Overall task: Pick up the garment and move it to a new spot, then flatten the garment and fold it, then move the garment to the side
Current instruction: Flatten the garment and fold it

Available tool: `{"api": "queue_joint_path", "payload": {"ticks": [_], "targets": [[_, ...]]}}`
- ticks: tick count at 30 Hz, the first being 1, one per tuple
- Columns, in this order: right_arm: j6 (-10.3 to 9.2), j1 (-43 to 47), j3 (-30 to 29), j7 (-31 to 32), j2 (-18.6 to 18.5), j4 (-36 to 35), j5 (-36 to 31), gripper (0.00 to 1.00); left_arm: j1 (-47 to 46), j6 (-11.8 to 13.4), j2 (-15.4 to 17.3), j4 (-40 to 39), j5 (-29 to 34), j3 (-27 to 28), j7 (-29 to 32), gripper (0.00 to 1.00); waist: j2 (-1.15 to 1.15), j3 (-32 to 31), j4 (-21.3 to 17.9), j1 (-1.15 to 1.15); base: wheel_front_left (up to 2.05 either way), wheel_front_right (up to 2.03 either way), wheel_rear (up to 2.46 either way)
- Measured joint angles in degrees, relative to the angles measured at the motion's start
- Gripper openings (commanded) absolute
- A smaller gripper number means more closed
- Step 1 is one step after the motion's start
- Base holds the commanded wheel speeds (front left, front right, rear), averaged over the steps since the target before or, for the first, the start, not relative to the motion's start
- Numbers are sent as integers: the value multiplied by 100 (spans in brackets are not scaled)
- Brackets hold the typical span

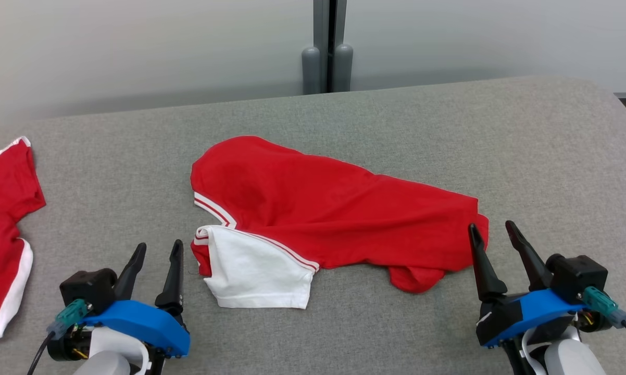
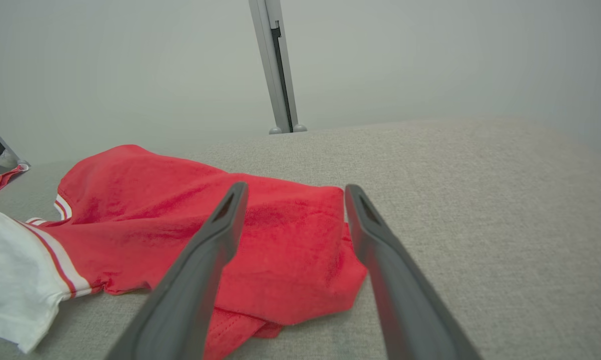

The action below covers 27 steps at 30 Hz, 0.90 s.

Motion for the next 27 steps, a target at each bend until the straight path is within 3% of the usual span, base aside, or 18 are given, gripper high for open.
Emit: {"api": "queue_joint_path", "payload": {"ticks": [8, 9, 12, 18, 27], "targets": [[0, 195, -135, 68, 0, -114, -14, 100, 313, 21, -154, -564, 339, 714, -111, 100, 0, -146, 57, 0, 0, 0, 0], [0, 254, -183, 77, -1, -131, -14, 100, 420, -3, -288, -797, 619, 1085, -118, 100, 0, -165, 67, 0, 0, 0, 0], [0, 309, -253, 125, 0, -183, -52, 100, 658, -93, -534, -1007, 1044, 1511, -118, 100, 0, -185, 82, 0, 0, 0, 0], [0, 346, -391, 281, 0, -253, -100, 100, 968, -308, -815, -1024, 1502, 1841, -118, 100, 0, -173, 100, 0, 0, 0, 0], [0, -519, -1146, 2052, -2, 238, -182, 100, 1015, -621, -1083, -854, 1887, 2001, -118, 100, 0, 210, 216, 0, 0, 0, 0]]}}
